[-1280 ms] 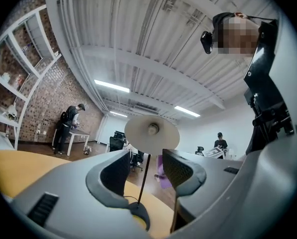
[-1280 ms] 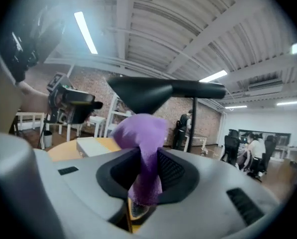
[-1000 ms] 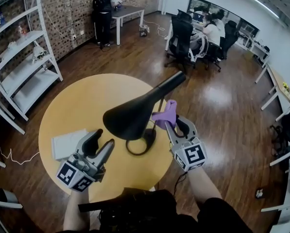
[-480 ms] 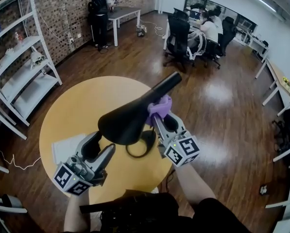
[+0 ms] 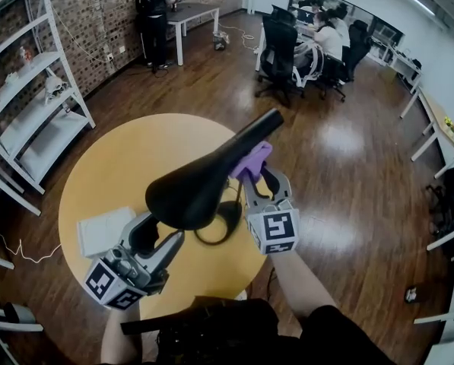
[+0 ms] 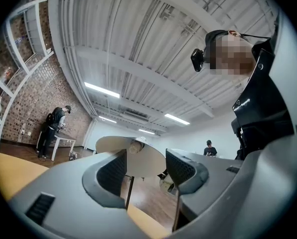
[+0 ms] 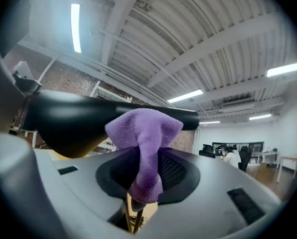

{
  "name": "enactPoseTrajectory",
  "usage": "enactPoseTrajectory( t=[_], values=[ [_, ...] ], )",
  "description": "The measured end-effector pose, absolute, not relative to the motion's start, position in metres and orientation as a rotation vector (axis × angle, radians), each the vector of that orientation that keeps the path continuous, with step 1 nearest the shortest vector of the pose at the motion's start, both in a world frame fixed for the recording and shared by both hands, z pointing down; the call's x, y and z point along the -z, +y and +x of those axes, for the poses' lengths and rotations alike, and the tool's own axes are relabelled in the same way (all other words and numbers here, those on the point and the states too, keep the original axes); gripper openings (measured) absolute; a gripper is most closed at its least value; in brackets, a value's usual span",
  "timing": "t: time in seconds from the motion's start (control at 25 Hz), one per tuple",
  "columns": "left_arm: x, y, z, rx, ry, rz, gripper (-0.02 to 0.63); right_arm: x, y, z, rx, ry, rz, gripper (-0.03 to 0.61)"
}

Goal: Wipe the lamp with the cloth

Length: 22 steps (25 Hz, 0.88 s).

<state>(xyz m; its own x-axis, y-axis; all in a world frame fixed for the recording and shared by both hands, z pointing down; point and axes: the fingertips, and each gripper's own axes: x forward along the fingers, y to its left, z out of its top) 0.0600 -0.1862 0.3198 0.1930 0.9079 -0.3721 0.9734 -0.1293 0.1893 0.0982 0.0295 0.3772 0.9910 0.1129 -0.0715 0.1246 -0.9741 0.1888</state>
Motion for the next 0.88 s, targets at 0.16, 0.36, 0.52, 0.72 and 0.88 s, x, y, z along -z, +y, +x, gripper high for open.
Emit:
enactPoseTrajectory(
  t=[0.16,0.36,0.52,0.72,0.88],
  values=[
    [-0.319,-0.183,0.056,0.214,1.796,2.100,0.239,-0.381,0.035,0.107,0.187,0.323,2.991,0.104],
    [-0.322,-0.189,0.063,0.221,1.775,2.137,0.239,-0.419,0.040,0.124,0.068,0.335,3.027,0.118],
    [-0.326,-0.192,0.065,0.220,1.775,2.163,0.239,-0.439,0.042,0.126,0.022,0.330,3.024,0.120],
    [-0.335,-0.193,0.064,0.193,1.774,2.166,0.239,-0.480,0.042,0.127,-0.084,0.312,3.033,0.120],
    [-0.342,-0.188,0.062,0.157,1.786,2.166,0.239,-0.533,0.047,0.128,-0.265,0.304,3.066,0.120]
  ],
)
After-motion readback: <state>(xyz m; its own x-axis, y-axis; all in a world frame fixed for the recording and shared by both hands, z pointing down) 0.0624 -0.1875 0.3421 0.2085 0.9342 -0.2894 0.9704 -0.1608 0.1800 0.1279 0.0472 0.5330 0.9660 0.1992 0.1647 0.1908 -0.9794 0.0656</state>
